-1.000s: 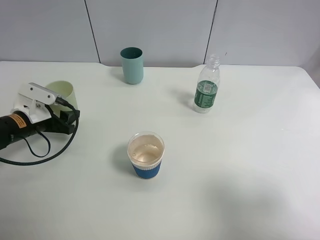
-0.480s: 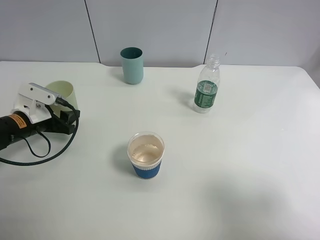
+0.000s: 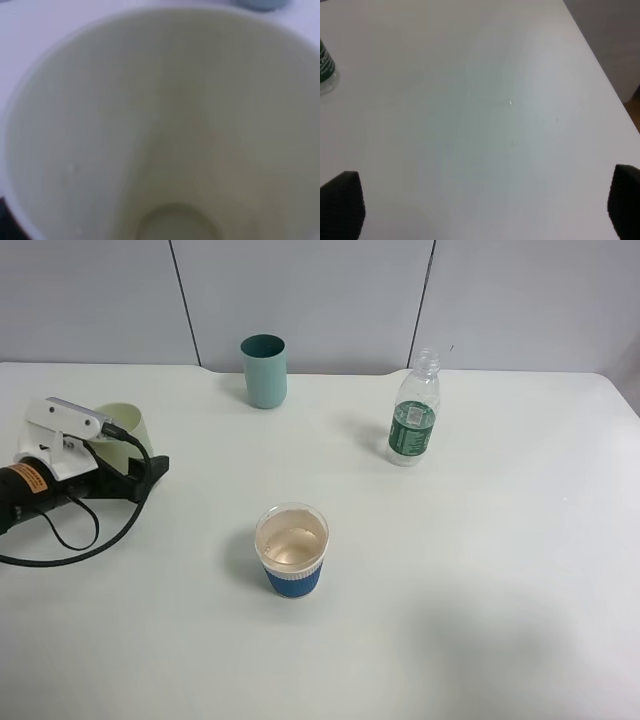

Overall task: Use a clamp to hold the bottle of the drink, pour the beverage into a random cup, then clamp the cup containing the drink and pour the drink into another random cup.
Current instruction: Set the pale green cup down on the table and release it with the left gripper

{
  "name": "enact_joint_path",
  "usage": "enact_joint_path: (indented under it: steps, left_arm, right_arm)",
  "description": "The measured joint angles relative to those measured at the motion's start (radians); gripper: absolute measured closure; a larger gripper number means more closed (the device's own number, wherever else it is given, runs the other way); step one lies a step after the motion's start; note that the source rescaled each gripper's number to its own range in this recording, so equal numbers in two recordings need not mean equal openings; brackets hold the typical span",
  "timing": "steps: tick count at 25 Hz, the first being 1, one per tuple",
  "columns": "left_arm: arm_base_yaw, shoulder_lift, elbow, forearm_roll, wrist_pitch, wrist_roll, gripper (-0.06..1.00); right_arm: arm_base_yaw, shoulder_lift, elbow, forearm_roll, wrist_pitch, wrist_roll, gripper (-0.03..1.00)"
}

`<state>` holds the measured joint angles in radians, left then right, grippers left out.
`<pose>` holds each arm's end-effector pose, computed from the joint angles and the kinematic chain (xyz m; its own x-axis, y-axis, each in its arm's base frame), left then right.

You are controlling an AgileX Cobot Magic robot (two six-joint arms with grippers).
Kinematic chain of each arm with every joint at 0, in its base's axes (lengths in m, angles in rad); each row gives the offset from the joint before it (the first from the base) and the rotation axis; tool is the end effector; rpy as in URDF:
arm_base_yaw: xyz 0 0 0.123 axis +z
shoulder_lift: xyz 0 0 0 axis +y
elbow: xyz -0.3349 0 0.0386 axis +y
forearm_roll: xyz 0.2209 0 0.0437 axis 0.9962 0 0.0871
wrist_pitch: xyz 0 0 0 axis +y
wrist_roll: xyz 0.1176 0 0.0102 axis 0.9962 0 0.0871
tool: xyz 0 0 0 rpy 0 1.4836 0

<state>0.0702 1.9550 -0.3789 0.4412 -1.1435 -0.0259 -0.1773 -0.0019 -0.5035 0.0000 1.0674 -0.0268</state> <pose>0.3071 -0.0244 0.1570 -0.3199 0.1314 -0.9383 0.3530 0.9356 0.0106 -0.0570 0.0102 0.2521 -0.4546 0.0542 -0.8891 0.1643 0.9861 -0.0238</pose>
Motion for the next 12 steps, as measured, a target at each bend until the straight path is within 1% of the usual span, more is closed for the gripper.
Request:
enact_joint_path:
  steps: [2,6,12]
  left_arm:
    - [0.000,-0.024,0.027,-0.005,0.000,-0.002,-0.04]
    - [0.000,-0.099,0.112,-0.044,0.000,-0.004,-0.05]
    - [0.000,-0.288,0.246,-0.135,0.000,-0.016,-0.05]
  right_arm:
    - [0.000,0.000,0.000,0.000,0.000,0.000,0.00]
    - [0.000,0.000,0.000,0.000,0.000,0.000,0.00]
    - [0.000,0.000,0.000,0.000,0.000,0.000,0.00]
